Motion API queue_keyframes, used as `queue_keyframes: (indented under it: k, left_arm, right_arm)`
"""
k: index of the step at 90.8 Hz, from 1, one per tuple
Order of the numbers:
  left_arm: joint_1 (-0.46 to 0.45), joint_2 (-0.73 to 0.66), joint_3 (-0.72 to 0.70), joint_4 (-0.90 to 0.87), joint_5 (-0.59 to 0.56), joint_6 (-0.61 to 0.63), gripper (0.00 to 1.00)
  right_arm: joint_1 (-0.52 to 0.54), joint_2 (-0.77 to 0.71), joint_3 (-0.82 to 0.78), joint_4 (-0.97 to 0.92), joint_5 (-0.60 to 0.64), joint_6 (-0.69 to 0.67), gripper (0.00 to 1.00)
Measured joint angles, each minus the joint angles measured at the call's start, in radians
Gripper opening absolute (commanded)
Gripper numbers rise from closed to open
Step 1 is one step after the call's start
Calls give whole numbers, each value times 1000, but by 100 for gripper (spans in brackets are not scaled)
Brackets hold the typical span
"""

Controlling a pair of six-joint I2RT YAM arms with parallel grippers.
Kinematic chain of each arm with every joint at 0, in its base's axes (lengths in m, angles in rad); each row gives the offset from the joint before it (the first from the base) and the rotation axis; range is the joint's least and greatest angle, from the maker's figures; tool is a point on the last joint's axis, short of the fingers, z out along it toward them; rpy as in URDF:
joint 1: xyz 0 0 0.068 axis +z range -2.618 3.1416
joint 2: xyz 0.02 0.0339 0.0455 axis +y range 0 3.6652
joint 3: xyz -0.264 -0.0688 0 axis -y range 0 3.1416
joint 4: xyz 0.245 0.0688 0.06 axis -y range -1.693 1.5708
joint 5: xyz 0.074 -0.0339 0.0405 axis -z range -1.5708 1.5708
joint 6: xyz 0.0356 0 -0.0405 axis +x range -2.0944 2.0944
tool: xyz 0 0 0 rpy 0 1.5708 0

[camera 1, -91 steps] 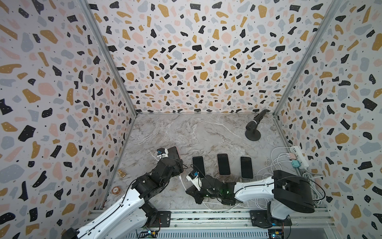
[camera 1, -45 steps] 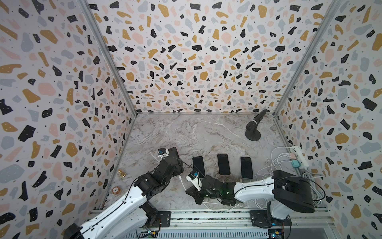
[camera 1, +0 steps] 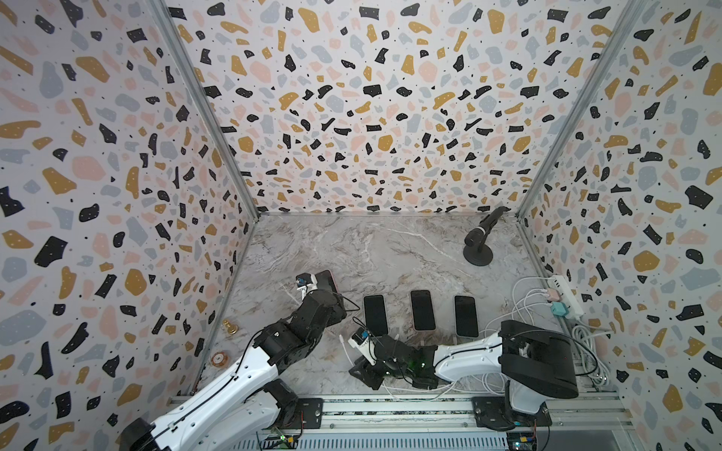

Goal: Unplug the charging cable from the phone
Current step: Remove the charging cable from the phone, then place the phone at the center of the board.

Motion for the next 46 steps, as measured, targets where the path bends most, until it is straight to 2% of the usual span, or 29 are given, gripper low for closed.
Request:
queue_keyframes:
  k: [8,16,26,46]
  left_arm:
    - [0,29,22,-30,-21,3,49]
    - [0,76,29,-53,-25,5,50]
    - [0,161,29,-72,-19,16,50]
    - [8,430,62,-70,10,65,48]
  right_arm:
    - [0,3,5,-35,26,-2,100]
    - [0,-56,-8,-87,100,-1,100]
    - [-13,-208,-16,-217,237,34,100]
    - [-118,-514,-17,-538,465,173,100]
